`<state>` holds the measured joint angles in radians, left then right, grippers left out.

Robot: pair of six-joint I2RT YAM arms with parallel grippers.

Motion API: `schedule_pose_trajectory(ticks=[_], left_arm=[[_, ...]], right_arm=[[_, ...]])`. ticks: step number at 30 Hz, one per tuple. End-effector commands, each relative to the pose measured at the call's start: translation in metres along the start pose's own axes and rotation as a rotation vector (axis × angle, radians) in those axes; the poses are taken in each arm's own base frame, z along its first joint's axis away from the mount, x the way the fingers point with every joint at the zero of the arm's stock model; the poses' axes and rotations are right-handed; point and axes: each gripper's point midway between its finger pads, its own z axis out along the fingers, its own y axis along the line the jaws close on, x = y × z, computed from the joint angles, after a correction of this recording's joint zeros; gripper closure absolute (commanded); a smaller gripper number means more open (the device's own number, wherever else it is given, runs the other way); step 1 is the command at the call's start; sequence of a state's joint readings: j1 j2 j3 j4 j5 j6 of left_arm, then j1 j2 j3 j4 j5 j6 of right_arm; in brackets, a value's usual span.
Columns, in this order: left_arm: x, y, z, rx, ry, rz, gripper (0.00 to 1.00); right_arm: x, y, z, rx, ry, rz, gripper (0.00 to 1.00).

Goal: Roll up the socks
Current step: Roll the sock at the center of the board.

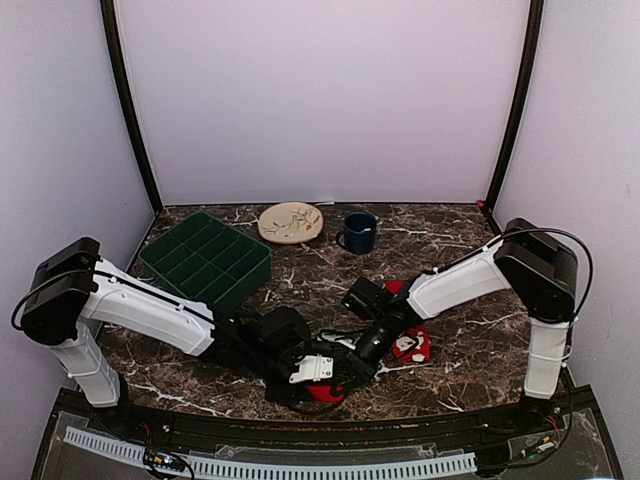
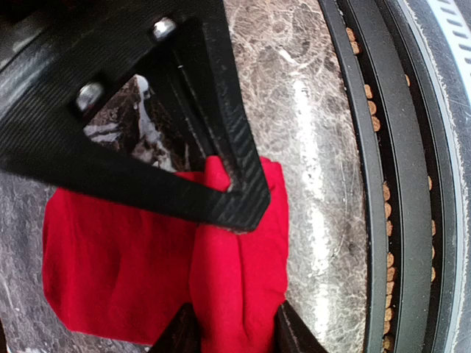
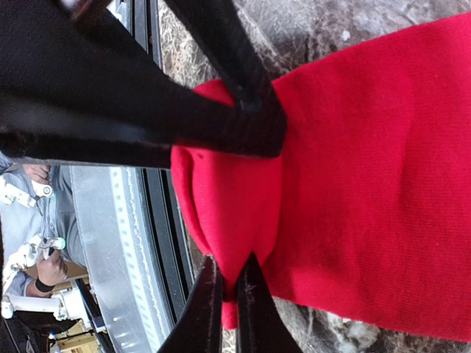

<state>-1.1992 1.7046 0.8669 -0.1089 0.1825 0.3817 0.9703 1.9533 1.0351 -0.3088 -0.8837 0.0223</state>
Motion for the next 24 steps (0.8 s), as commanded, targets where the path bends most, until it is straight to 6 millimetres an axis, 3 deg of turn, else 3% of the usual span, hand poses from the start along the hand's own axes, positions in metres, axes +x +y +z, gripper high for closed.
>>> schedule_pose_trajectory(ticks=[1, 8, 14, 24], left_arm=[[-0.002, -0.005, 0.0, 0.03, 0.019, 0.001, 0.68], [0.0, -0.006, -0.001, 0.039, 0.034, -0.019, 0.79], [0.001, -0.008, 0.0, 0.056, 0.041, -0.045, 0.88], [0.008, -0.006, 0.0, 0.101, 0.044, -0.111, 0.92]], right_arm=[[-0.004, -0.004, 0.002, -0.005, 0.008, 0.003, 1.0], [-0.007, -0.008, 0.003, 0.004, 0.012, 0.008, 0.99], [-0.005, -0.009, 0.002, 0.006, 0.002, 0.015, 0.85], [-0.005, -0.014, -0.016, -0.04, -0.089, 0.073, 0.75]])
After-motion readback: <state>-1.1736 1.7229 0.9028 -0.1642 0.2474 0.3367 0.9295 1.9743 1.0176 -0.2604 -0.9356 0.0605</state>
